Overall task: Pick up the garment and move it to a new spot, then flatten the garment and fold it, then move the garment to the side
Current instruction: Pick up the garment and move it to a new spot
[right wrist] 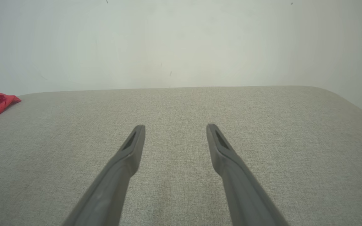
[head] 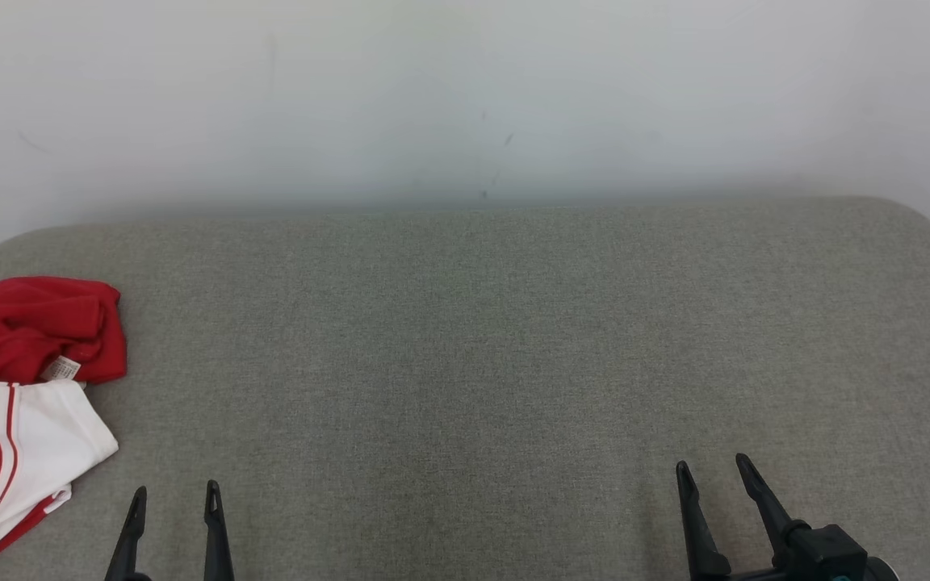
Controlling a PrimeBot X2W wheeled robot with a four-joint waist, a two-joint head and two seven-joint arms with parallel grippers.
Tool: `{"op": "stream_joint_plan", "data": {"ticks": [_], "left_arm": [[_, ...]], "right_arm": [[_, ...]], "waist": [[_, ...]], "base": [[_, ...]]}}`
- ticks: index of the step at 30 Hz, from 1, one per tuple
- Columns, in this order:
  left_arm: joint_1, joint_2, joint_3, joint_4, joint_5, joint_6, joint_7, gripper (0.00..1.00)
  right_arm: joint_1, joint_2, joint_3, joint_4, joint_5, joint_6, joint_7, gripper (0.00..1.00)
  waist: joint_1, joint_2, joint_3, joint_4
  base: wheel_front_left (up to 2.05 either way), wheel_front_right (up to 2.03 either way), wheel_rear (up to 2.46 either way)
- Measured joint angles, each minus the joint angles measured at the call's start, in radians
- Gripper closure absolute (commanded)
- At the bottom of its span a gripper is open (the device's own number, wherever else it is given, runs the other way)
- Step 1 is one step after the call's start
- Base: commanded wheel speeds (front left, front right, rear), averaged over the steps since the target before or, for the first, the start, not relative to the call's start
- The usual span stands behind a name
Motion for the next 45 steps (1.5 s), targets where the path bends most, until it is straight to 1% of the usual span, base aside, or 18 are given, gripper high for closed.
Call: {"op": "stream_joint_plan", "data": {"ticks": [12,18,27,36,45], "left_arm": [[0.000,-0.002,0.012,0.004,-0.003,-0.015,0.000,0.00],[0.000,-0.003,0.012,0.007,-0.011,-0.016,-0.001,0.00],[0.000,-0.003,0.008,0.014,-0.013,-0.017,-0.001,0.00],[-0.003,-0.003,0.022,0.028,-0.006,-0.020,-0.001,0.00],[0.010,-0.002,0.062,0.043,0.007,-0.039,-0.001,0.00]], "right_arm": [[0.001,0.000,-0.001,0.003,0.002,0.000,0.000,0.00],[0.001,0.000,-0.001,0.005,0.003,0.000,0.000,0.00],[0.005,0.000,0.000,0.009,0.006,0.000,0.000,0.00],[0.020,0.000,0.006,0.018,0.018,0.000,0.000,0.00],[0.028,0.000,0.018,0.025,0.029,0.000,0.000,0.00]], "waist": [[0.0000,0.0000,0.002,-0.001],[0.0000,0.0000,0.000,0.001],[0.0000,0.0000,-0.003,0.023],[0.0000,0.0001,-0.010,0.093],[0.0000,0.0000,-0.025,0.206]], "base": [[0.00,0.00,0.00],[0.00,0.00,0.00],[0.00,0.00,0.00],[0.00,0.00,0.00],[0.00,0.00,0.00]]}}
